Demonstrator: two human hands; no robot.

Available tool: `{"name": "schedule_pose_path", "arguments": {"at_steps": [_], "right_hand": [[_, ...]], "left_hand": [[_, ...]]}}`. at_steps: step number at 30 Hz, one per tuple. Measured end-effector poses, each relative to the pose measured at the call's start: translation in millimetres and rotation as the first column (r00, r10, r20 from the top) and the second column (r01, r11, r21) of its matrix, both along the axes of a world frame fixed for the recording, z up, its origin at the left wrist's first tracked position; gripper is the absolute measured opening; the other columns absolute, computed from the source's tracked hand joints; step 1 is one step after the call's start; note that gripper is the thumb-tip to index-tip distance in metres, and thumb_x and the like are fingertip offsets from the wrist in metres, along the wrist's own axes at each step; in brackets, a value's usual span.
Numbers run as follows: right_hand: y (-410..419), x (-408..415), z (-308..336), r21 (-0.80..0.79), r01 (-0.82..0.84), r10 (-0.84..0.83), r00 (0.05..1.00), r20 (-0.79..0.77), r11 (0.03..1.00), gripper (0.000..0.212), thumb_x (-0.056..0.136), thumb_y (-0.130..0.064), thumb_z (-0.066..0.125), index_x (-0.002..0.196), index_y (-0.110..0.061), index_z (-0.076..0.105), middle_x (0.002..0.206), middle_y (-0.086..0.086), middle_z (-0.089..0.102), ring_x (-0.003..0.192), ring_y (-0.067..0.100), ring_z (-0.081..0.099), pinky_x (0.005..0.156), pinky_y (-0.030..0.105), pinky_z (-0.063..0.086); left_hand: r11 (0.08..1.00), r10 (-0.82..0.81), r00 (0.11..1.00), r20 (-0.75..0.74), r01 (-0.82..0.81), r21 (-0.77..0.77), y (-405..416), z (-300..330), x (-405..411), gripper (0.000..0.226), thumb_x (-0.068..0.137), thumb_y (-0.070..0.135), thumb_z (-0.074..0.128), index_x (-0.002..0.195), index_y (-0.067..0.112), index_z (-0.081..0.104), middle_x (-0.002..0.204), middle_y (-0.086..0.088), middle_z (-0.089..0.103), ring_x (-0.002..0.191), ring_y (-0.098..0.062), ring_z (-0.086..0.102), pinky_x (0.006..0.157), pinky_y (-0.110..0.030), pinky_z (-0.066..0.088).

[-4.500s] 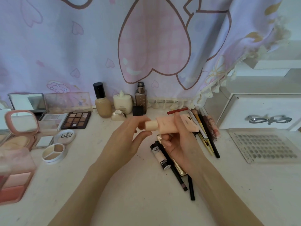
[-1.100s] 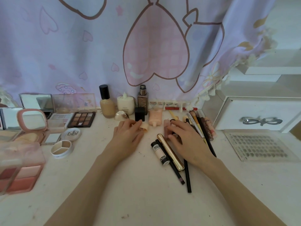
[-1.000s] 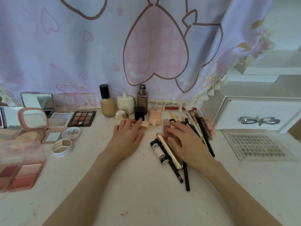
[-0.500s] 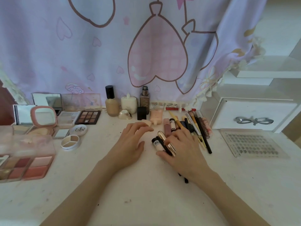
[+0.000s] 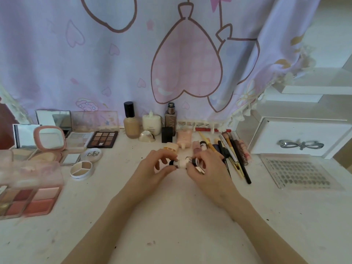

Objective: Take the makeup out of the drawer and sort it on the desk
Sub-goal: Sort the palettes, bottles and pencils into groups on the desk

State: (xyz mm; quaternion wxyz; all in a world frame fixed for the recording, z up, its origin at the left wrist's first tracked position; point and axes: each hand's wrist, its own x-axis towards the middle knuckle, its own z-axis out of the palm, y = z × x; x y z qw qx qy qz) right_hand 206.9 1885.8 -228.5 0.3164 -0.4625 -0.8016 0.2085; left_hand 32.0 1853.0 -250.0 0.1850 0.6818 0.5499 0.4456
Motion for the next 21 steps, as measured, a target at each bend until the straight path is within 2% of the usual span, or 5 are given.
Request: {"name": "schedule_pose_path", "arguments": {"at_steps": [5,11,14,17,21], "right_hand": [[6,-24,17,-0.449,-0.208,-0.104,0.810,-0.577,0.869,0.018,0.092,-0.024,0.054,0.095,-0.007,0.059,0.066,0.003,0.061,0.054,0.008,0.050,0.050,0.016,0.041],[-2,-33,13,-0.659,-0.287,-0.193,0.808,-0.556,0.695,0.039,0.093,-0.043,0.045,0.072,-0.011,0.051,0.049,0.000,0.043,0.036,0.007,0.036,0.036,0.016,0.026],[-8,-30,10,-0.700,-0.332,-0.200,0.803,-0.561,0.632,0.047,0.090,-0.050,0.044,0.059,-0.015,0.041,0.044,-0.002,0.031,0.034,0.009,0.023,0.036,0.019,0.018],[-11,-30,10,-0.715,-0.388,-0.222,0.770,-0.598,0.581,0.047,0.091,-0.047,0.045,0.057,-0.016,0.039,0.043,-0.007,0.029,0.035,0.006,0.021,0.036,0.017,0.018],[-12,-32,7,-0.593,-0.409,-0.056,0.790,-0.610,0.693,0.029,0.094,-0.035,0.045,0.074,-0.014,0.048,0.047,-0.012,0.033,0.040,0.004,0.027,0.039,0.015,0.025]], "left_hand": [[0.994,-0.009,0.981,0.196,-0.014,0.112,1,3,-1,0.027,0.080,0.037,0.057,0.106,0.036,0.050,0.096,0.022,0.059,0.081,-0.009,0.057,0.072,-0.017,0.046],[0.977,0.100,0.995,-0.018,-0.094,0.190,0,2,-5,0.006,0.085,0.042,0.041,0.086,0.038,0.046,0.070,0.018,0.052,0.065,0.000,0.048,0.061,-0.008,0.036],[0.974,0.150,0.987,-0.062,-0.137,0.182,-1,1,0,0.018,0.085,0.042,0.035,0.067,0.036,0.036,0.059,0.010,0.044,0.054,-0.007,0.040,0.051,-0.014,0.030],[0.967,0.185,0.983,0.013,-0.184,0.176,-4,6,10,0.025,0.083,0.039,0.033,0.059,0.034,0.026,0.055,0.011,0.044,0.047,-0.007,0.035,0.046,-0.013,0.025],[0.957,0.275,0.927,0.254,-0.290,0.022,-5,9,16,0.045,0.092,0.031,0.043,0.051,0.017,0.029,0.045,0.008,0.030,0.044,-0.006,0.028,0.043,-0.015,0.021]]}}
